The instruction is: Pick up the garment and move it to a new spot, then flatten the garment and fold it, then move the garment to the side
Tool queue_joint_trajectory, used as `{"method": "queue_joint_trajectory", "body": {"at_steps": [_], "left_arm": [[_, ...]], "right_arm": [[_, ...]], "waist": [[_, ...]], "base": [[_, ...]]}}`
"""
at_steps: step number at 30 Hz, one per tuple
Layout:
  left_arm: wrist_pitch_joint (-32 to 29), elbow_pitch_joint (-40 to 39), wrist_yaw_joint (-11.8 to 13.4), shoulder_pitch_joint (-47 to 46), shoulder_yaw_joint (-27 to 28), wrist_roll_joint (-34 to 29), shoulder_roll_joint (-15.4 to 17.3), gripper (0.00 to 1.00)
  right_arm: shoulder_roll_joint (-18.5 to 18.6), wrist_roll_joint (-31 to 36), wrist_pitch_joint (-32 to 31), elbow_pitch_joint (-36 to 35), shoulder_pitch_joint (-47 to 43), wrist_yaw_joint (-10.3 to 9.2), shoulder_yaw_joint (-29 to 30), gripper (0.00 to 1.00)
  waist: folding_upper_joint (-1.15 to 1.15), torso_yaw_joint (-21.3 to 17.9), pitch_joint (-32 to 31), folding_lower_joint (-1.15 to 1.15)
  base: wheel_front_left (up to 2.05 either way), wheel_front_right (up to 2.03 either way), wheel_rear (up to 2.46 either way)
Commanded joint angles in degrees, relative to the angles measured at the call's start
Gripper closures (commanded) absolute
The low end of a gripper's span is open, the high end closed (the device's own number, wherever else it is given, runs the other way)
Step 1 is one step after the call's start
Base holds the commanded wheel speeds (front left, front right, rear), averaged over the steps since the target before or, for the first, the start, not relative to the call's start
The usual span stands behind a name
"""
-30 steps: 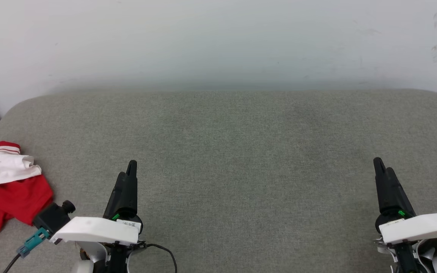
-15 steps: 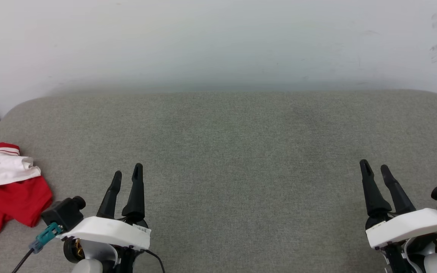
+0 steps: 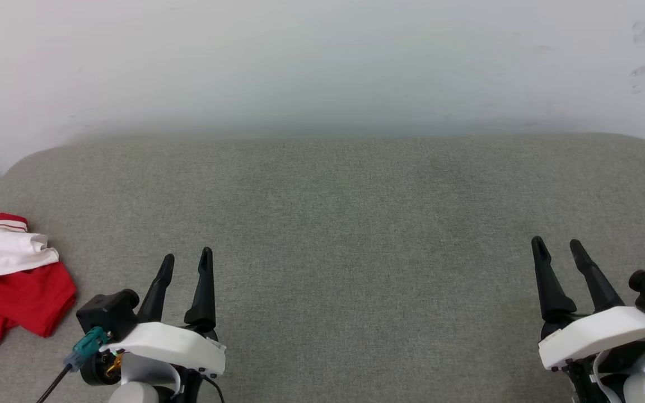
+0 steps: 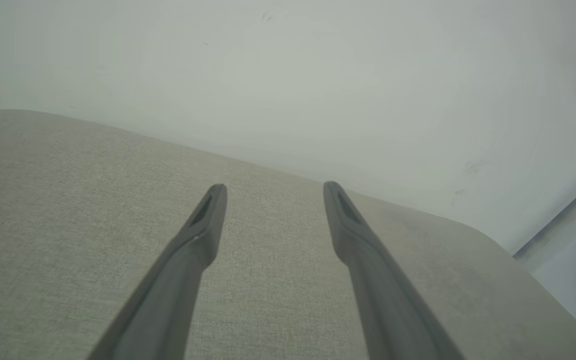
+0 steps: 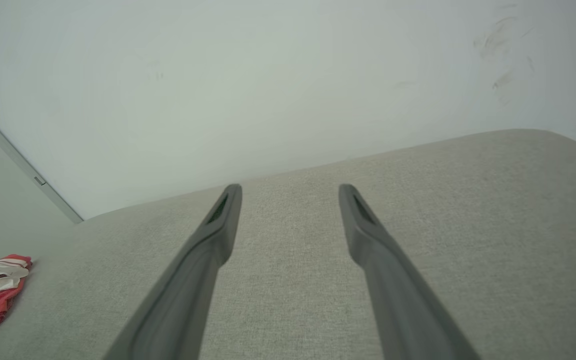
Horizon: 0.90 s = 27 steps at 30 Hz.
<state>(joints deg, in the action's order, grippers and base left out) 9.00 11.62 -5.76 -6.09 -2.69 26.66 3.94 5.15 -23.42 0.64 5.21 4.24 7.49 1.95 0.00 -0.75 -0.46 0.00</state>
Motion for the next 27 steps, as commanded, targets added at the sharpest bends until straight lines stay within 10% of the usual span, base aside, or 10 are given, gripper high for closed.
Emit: {"method": "queue_joint_trajectory", "body": {"at_steps": [1, 27], "left_arm": [[0.62, -0.22, 0.44, -1.00, -0.15, -2.12, 0.60, 0.00], [4.05, 2.89, 2.25, -1.63, -1.62, -15.38, 1.02, 0.00]], "right_arm": [[-0.27, 1.98, 0.02, -0.87, -0.16, 0.01, 0.28, 0.00], [-1.98, 15.85, 1.34, -1.54, -1.37, 0.00, 0.52, 0.00]], "waist": [[0.00, -0.03, -0.07, 0.00], [0.00, -0.27, -0.23, 0.00]], "base": [[0.00, 0.00, 0.00], [0.00, 0.00, 0.00]]}}
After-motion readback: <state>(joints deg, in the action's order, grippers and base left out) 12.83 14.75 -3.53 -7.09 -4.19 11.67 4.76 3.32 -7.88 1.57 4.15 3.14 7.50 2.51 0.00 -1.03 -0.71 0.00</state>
